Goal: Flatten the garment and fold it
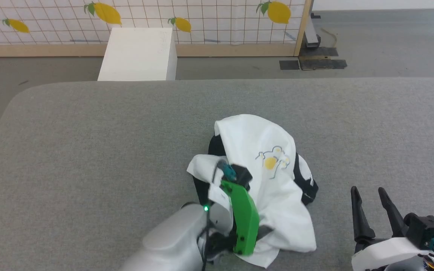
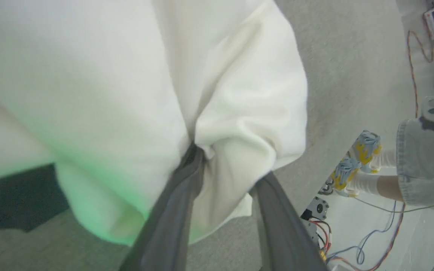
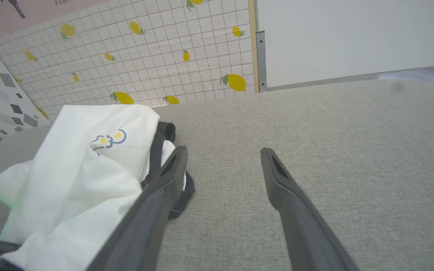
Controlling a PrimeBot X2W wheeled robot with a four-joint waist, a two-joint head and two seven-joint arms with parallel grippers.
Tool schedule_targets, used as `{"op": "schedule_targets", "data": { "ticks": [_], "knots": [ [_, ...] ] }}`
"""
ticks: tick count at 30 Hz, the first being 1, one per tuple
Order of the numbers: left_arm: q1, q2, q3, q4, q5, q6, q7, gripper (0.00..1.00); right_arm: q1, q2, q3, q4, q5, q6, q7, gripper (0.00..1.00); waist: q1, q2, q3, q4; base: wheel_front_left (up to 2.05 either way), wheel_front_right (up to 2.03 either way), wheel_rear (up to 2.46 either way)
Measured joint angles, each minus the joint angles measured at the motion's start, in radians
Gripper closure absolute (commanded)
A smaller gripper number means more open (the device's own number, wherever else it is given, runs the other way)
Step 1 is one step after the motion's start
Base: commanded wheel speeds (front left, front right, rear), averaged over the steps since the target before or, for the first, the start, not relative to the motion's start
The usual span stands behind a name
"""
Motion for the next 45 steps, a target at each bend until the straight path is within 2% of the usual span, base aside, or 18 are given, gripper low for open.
{"op": "schedule_targets", "data": {
  "ticks": [6,10,15,19,24,28,34,38,40,41,45],
  "knots": [
    [-0.025,0.012,0.212,-0.122,-0.126,0.03,-0.125,0.0,0.001,-0.001,-0.003,0.014,0.004,0.0,-0.001,0.0,0.0,0.0,-0.029,0.011,0.0,0.0,0.0],
    [-0.077,0.086,0.339,-0.167,-0.116,0.076,-0.277,0.0,0.002,0.0,-0.001,0.019,0.01,0.0,0.003,0.0,0.0,0.0,-0.052,0.017,0.0,0.0,0.0],
    [-0.079,0.221,0.437,-0.18,0.001,0.133,-0.538,0.0,0.003,-0.001,0.003,0.022,0.015,0.0,0.026,0.0,0.0,0.0,-0.07,0.019,0.0,0.0,0.0],
    [0.001,0.303,0.477,-0.205,0.102,0.192,-0.724,0.0,0.01,0.0,0.005,0.021,0.015,0.0,0.051,0.0,0.0,0.0,-0.077,0.023,0.0,0.0,0.0],
    [0.142,0.366,0.527,-0.296,0.242,0.218,-0.761,0.0,0.019,0.0,-0.002,0.019,0.021,0.0,0.071,0.0,0.0,0.0,-0.074,0.031,0.0,0.0,0.0],
    [0.288,0.357,0.632,-0.413,0.331,0.213,-0.765,0.0,0.019,0.0,-0.004,0.015,0.024,0.0,0.08,0.0,0.0001,0.0,-0.066,0.031,0.0,0.0,0.0],
    [0.475,0.277,0.782,-0.541,0.416,0.163,-0.765,0.0,0.017,0.0,-0.007,0.014,0.024,0.0,0.117,0.0,0.0,0.0,-0.056,0.022,0.0,0.0,0.0],
    [0.547,0.23,0.825,-0.568,0.48,0.134,-0.765,0.0,-0.002,-0.001,-0.006,0.018,0.028,0.0,0.189,0.0,0.0,0.0,-0.048,0.014,0.0,0.0,0.0],
    [0.567,0.214,0.828,-0.572,0.507,0.12,-0.765,0.0,-0.026,0.0,-0.004,0.021,0.028,0.0,0.246,0.0,0.0001,0.0,-0.044,0.011,0.0,0.0,0.0],
    [0.576,0.194,0.837,-0.578,0.532,0.109,-0.765,0.0,-0.092,0.0,-0.003,0.039,0.027,0.0,0.381,0.0,0.0001,0.0,-0.035,0.008,0.0,0.0,0.0],
    [0.576,0.175,0.847,-0.589,0.561,0.092,-0.765,0.0,-0.199,-0.001,-0.002,0.057,-0.03,0.0,0.585,0.0,0.0,0.0,-0.018,0.013,0.0,0.0,0.0]
  ]
}}
